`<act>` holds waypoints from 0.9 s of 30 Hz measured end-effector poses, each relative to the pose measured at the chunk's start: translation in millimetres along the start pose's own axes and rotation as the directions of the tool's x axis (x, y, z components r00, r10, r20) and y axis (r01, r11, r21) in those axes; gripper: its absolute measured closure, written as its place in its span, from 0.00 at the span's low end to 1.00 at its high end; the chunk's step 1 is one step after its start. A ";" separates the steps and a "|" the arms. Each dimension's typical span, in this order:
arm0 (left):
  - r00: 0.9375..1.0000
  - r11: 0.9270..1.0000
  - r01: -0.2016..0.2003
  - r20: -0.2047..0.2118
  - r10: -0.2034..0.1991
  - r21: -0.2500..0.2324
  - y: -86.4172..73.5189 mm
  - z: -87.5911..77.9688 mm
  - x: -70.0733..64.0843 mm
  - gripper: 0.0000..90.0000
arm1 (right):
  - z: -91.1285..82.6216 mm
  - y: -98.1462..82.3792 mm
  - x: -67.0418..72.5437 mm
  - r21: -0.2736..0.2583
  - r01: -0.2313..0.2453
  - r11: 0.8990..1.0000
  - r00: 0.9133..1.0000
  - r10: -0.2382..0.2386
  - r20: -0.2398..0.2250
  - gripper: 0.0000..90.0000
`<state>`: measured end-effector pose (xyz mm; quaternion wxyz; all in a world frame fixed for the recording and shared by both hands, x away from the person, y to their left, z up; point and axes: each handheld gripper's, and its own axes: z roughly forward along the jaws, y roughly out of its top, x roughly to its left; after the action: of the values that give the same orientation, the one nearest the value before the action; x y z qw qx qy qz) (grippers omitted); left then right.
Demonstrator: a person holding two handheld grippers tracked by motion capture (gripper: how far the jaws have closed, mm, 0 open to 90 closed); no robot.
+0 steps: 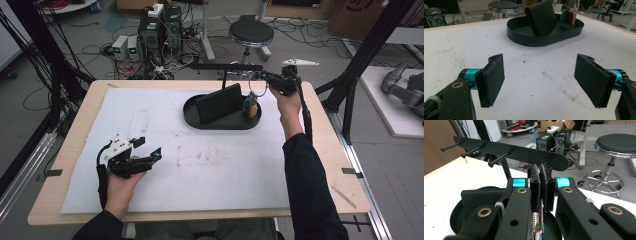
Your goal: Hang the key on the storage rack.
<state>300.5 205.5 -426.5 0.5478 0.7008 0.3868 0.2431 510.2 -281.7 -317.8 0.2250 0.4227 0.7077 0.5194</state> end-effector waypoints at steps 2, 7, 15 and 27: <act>1.000 1.000 0.003 -0.001 -0.003 0.000 -0.2 -0.1 0.0 0.27 | 0.8 -0.2 1.2 0.005 0.001 1.000 1.000 -0.001 0.008 0.98; 1.000 1.000 -0.001 0.002 0.001 0.001 -0.2 -0.4 -0.2 0.27 | 2.2 -0.8 2.2 0.024 0.016 1.000 0.999 -0.017 0.036 0.94; 1.000 1.000 -0.010 0.001 0.010 0.008 -0.7 0.9 -0.9 0.27 | -3.8 -0.5 -0.5 0.030 0.020 0.999 0.996 -0.022 0.092 0.79; 1.000 1.000 -0.021 0.006 0.021 0.017 -1.0 2.0 0.7 0.27 | -39.1 -5.1 -1.0 0.083 0.083 0.993 0.994 -0.089 0.070 0.48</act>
<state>302.2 205.0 -428.1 0.5402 0.7103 0.3799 0.2436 479.2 -304.4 -308.6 0.2557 0.4194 0.7368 0.4646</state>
